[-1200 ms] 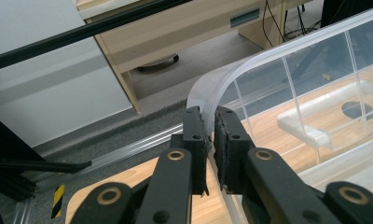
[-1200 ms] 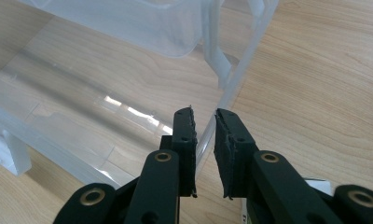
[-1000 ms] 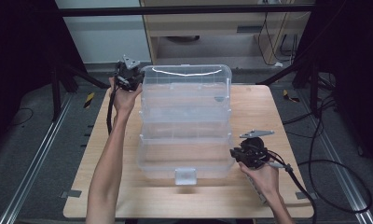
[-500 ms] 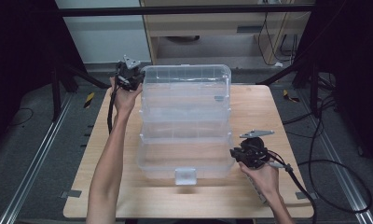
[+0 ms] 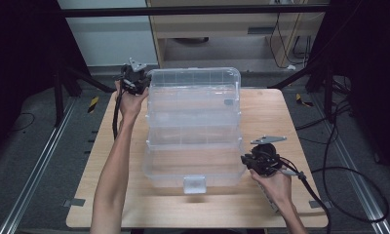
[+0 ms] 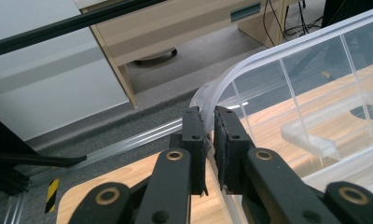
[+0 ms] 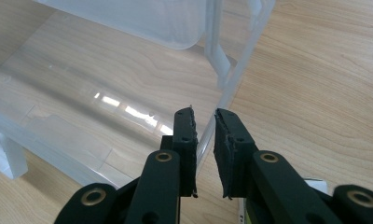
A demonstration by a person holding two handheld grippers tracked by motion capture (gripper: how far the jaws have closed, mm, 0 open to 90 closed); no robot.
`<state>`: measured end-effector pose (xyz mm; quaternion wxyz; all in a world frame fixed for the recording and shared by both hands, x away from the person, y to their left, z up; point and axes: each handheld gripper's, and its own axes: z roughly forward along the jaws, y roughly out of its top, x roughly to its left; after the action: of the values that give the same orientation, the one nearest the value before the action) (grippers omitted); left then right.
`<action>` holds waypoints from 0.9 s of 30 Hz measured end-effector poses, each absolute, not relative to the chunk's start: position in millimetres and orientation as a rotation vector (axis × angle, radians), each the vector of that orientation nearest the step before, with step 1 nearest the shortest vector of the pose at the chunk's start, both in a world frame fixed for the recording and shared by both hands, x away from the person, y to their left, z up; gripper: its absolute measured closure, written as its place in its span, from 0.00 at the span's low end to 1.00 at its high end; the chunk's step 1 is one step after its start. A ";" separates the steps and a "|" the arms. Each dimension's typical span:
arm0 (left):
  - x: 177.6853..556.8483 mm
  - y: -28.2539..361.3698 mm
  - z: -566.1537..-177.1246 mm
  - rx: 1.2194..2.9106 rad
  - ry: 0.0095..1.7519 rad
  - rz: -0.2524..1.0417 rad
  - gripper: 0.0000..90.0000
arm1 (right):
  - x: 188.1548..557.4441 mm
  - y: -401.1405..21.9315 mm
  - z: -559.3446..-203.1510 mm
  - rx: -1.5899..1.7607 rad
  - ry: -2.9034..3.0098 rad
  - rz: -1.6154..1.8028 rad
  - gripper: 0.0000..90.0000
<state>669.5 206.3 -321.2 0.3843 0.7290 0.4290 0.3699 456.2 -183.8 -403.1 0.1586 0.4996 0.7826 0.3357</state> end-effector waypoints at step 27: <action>680.5 203.7 -327.1 1.880 1.140 0.934 0.91 | 454.8 -181.6 -402.9 1.416 2.232 0.937 0.88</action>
<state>680.5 203.7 -327.1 0.3675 0.7319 0.4440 0.3636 454.8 -181.6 -402.9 0.1676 0.4978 0.7846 0.3295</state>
